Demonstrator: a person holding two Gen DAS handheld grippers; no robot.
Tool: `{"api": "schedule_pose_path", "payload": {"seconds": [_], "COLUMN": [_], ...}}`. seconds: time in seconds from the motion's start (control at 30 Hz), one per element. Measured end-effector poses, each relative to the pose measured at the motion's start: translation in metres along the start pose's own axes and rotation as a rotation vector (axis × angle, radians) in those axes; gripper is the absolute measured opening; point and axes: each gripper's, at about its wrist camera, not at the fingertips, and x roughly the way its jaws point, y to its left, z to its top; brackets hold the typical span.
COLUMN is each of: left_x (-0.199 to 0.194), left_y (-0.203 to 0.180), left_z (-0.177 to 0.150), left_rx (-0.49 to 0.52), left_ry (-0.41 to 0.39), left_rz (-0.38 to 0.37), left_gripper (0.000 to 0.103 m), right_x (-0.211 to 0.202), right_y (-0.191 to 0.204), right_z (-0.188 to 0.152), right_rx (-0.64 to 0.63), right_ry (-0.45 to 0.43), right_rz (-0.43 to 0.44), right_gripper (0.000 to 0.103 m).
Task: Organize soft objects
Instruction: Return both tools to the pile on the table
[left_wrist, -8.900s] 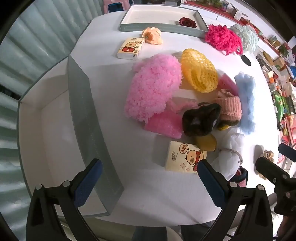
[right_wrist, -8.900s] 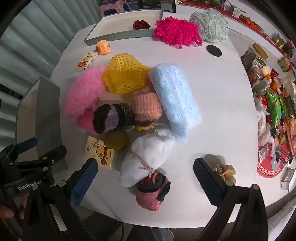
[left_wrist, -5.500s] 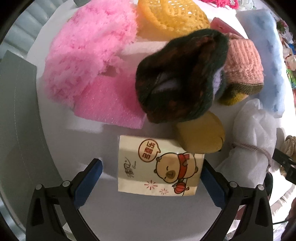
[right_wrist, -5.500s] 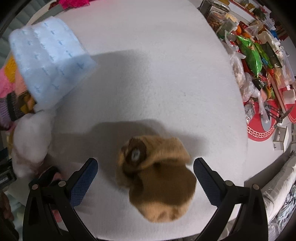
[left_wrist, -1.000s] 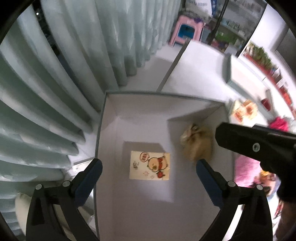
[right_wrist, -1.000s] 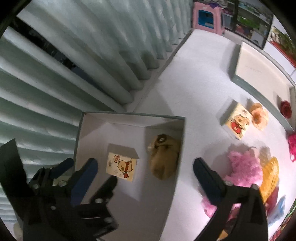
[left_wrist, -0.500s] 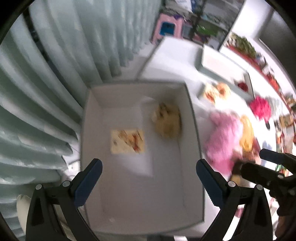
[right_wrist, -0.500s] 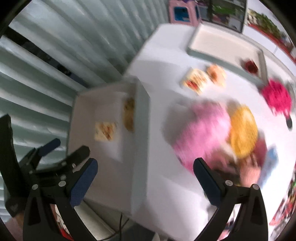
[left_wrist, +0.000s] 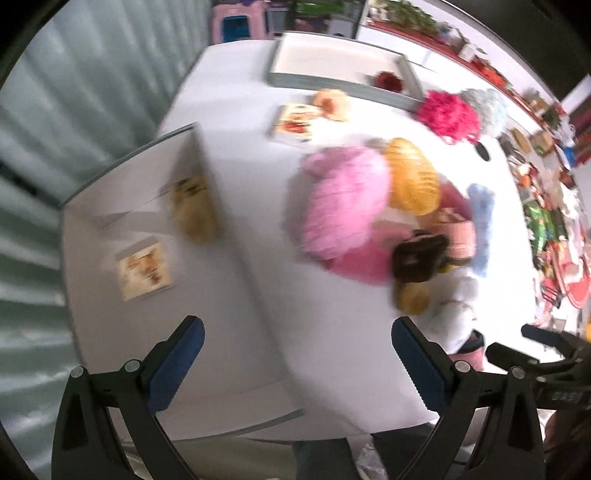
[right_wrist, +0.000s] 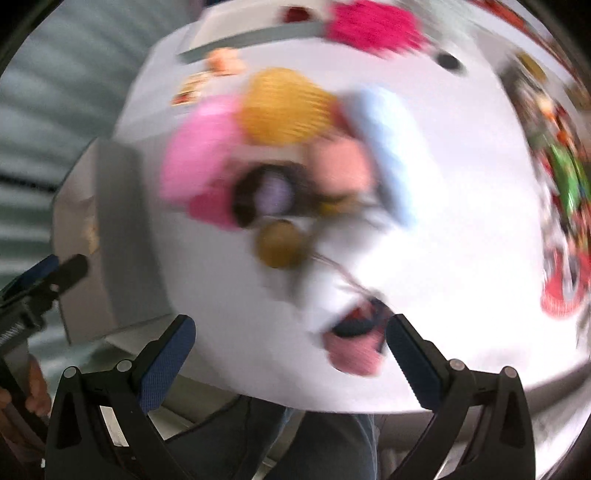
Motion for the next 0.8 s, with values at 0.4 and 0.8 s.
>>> {"api": "schedule_pose_path", "payload": {"seconds": [0.4, 0.8], "left_x": [0.053, 0.103], "left_y": [-0.082, -0.112], "left_z": [0.023, 0.056], "left_rx": [0.037, -0.058], "left_ry": [0.152, 0.182], "left_rz": [-0.075, -0.023], "left_gripper": [0.102, 0.102], "right_x": [0.009, 0.028], "right_y": [-0.079, -0.089], "right_z": [-0.021, 0.018], "right_rx": [0.173, 0.104], "right_ry": [0.041, -0.009], "right_rz": [0.008, -0.014], "right_gripper": [0.103, 0.103]}}
